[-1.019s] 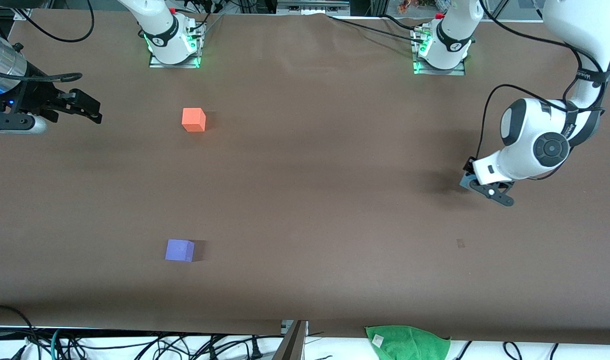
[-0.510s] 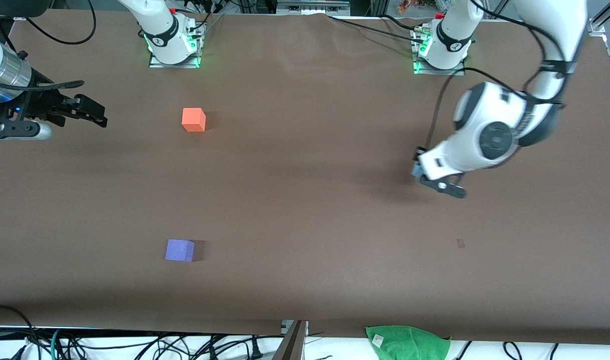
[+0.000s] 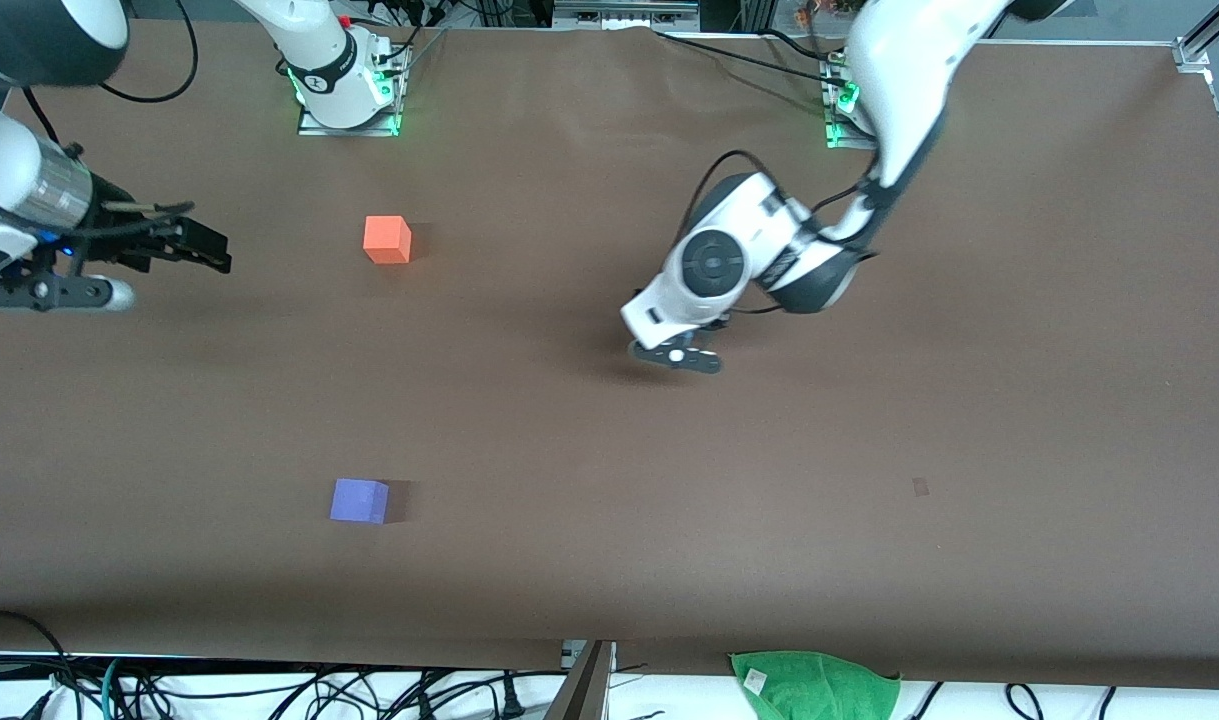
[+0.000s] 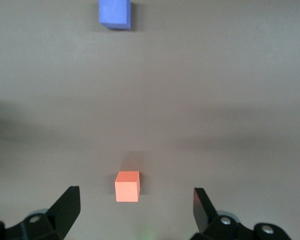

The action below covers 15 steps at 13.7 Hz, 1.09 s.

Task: Place blue block between orange and purple blocks
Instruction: 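Carry the blue cube with the left gripper toward the table middle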

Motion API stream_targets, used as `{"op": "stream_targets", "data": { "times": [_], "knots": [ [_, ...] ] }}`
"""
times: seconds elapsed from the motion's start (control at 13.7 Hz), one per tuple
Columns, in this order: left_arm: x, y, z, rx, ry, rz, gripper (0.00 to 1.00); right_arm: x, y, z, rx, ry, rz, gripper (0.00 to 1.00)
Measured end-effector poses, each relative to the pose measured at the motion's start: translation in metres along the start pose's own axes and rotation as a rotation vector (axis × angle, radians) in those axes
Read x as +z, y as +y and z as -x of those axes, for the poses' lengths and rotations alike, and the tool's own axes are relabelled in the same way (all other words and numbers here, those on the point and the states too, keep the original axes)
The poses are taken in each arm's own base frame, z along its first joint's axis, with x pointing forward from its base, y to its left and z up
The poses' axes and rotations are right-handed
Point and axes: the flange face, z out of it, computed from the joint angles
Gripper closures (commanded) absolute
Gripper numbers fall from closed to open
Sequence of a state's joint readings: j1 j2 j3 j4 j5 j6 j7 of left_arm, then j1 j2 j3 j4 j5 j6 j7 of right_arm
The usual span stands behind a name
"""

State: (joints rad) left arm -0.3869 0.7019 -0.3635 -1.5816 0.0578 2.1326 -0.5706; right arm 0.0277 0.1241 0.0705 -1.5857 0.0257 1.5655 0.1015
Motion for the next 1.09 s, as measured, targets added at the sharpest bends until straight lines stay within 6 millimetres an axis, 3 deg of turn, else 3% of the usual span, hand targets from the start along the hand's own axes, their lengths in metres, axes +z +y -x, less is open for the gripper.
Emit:
{"op": "stream_targets", "data": {
  "times": [0.07,0.15,0.22,0.29,0.58,0.8,0.95,1.09],
  "knots": [
    [0.023,0.015,0.000,-0.005,0.025,-0.005,0.87,0.008,0.000,-0.004,0.001,-0.013,0.000,0.00],
    [0.044,0.028,0.004,-0.016,0.029,-0.016,0.79,0.014,0.001,-0.008,0.001,-0.023,0.000,0.00],
    [0.054,0.036,0.006,-0.033,0.039,-0.033,0.43,0.018,0.000,-0.010,-0.001,-0.031,0.001,0.00],
    [0.053,0.041,0.008,-0.050,0.049,-0.049,0.00,0.025,0.000,-0.013,-0.002,-0.042,0.001,0.00],
    [0.057,0.040,0.007,-0.073,0.058,-0.064,0.00,0.061,-0.003,-0.029,-0.013,-0.109,0.001,0.00],
    [0.051,0.037,0.004,-0.080,0.050,-0.077,0.00,0.062,-0.020,-0.028,-0.045,-0.109,0.005,0.00],
    [0.012,0.038,0.010,-0.082,0.021,-0.123,0.00,0.062,-0.024,-0.028,-0.050,-0.109,0.000,0.00],
    [-0.053,0.034,0.023,-0.089,0.015,-0.165,0.00,0.062,-0.031,-0.028,-0.041,-0.112,-0.051,0.00]
  ]
}}
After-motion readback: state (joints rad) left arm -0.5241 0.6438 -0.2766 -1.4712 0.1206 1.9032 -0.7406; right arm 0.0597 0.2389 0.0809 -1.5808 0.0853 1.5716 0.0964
